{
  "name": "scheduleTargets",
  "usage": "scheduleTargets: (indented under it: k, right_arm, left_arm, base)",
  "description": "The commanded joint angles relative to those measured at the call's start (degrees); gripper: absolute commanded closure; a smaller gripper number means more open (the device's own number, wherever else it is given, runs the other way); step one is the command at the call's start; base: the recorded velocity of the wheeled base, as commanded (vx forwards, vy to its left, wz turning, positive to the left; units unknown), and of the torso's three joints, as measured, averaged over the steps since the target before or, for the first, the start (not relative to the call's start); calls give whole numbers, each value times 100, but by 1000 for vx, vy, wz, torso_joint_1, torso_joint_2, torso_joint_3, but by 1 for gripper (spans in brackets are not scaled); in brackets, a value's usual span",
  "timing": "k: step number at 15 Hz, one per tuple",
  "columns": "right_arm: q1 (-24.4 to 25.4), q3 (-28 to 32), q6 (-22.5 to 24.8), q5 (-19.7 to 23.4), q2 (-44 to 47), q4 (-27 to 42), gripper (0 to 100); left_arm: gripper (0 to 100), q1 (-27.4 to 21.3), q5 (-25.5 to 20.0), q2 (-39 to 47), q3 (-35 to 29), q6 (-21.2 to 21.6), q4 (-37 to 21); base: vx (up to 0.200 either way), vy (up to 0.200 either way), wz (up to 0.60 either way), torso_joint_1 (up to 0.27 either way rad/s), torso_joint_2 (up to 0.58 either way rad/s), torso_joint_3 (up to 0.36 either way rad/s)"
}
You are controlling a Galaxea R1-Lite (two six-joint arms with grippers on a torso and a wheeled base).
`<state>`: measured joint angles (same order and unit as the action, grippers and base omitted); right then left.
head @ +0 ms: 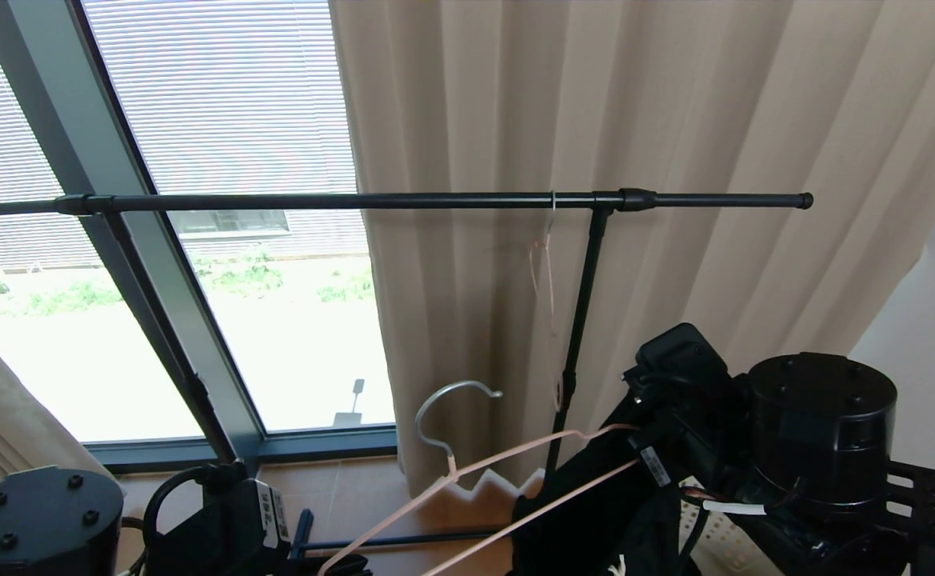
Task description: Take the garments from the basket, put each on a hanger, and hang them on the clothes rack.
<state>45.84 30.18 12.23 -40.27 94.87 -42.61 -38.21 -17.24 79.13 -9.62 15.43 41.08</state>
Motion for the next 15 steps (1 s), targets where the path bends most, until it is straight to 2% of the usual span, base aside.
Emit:
scheduleTargets:
  k: [1,7,10,13,15]
  right_arm:
    - [110,31,-10,1,23,-20,100]
    - [584,172,-335,-25,58,-37,100]
    - [646,330,-440,-43,32,-28,100]
    - [646,726,-423,-350,14,95,100]
    - [655,919,-414,-368,14,464,100]
  left_arm:
    - [100,-3,1,173,-66,-5,5]
    - [100,-3,27,287,-58,-84,198]
    - [100,6,45,331,-66,-102,207]
    - [100,-3,335,349,-75,-111,321]
    - [100,-3,458,340,-75,-190,445]
  base:
    - [0,0,0,0,0,0]
    - [0,0,0,0,0,0]
    - [0,0,0,0,0,0]
    - [0,0,0,0,0,0]
    - [0,0,0,0,0,0]
